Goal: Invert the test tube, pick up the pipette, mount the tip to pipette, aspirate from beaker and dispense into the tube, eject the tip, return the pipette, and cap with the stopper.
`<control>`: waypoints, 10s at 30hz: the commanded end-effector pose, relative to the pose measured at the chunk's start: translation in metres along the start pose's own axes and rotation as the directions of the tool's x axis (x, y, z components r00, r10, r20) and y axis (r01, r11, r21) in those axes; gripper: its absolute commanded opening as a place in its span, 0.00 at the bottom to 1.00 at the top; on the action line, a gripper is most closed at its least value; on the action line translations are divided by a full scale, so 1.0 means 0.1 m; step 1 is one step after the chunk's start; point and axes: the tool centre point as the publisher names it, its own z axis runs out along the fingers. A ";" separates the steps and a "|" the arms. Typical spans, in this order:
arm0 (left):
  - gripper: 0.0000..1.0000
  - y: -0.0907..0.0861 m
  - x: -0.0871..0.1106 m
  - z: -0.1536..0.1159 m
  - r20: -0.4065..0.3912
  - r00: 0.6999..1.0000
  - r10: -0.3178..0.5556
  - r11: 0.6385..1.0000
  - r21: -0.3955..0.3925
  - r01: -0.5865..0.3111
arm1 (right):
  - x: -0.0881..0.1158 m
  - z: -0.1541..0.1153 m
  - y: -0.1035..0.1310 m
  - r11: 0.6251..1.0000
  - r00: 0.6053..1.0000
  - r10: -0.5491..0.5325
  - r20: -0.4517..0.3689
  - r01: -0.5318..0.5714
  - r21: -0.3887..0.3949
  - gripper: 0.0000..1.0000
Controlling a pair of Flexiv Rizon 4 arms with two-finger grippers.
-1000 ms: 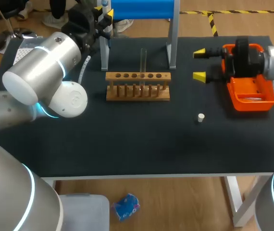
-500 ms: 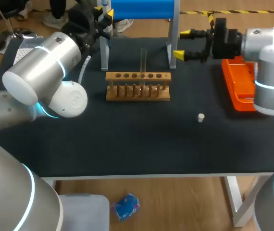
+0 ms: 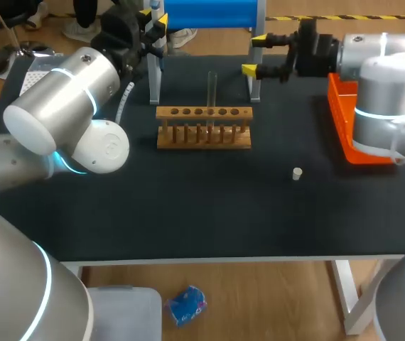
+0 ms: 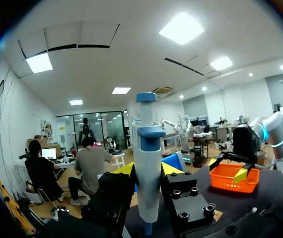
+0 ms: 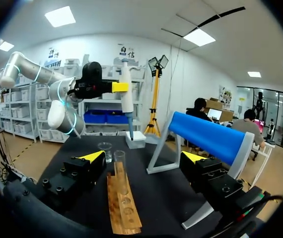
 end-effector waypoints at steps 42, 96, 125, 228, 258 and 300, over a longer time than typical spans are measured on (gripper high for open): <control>0.00 -0.01 -0.20 0.77 -0.151 0.985 -0.084 0.972 -0.229 0.048 | -0.06 0.02 0.06 0.999 1.000 -0.006 0.009 0.007 -0.035 1.00; 0.00 0.64 -0.48 1.28 0.133 0.976 -0.173 0.867 -0.449 0.215 | -0.06 0.02 0.06 0.999 1.000 -0.006 0.009 0.007 -0.035 1.00; 0.00 0.97 -0.62 1.35 0.202 0.956 -0.213 0.810 -0.510 0.288 | -0.06 0.02 0.06 0.999 1.000 -0.006 0.009 0.007 -0.035 1.00; 1.00 0.56 -0.08 -0.30 -0.575 0.818 -0.006 0.973 -0.191 -0.127 | -0.06 0.02 0.06 0.999 1.000 -0.006 0.009 0.007 -0.035 1.00; 1.00 0.88 0.27 -0.44 -0.657 0.753 -0.028 0.957 -0.237 -0.171 | -0.06 0.02 0.06 0.999 1.000 -0.006 0.009 0.007 -0.035 1.00; 1.00 0.88 0.27 -0.44 -0.657 0.753 -0.028 0.957 -0.237 -0.171 | 0.83 -1.53 -0.53 0.956 0.999 0.040 0.000 -0.038 0.292 1.00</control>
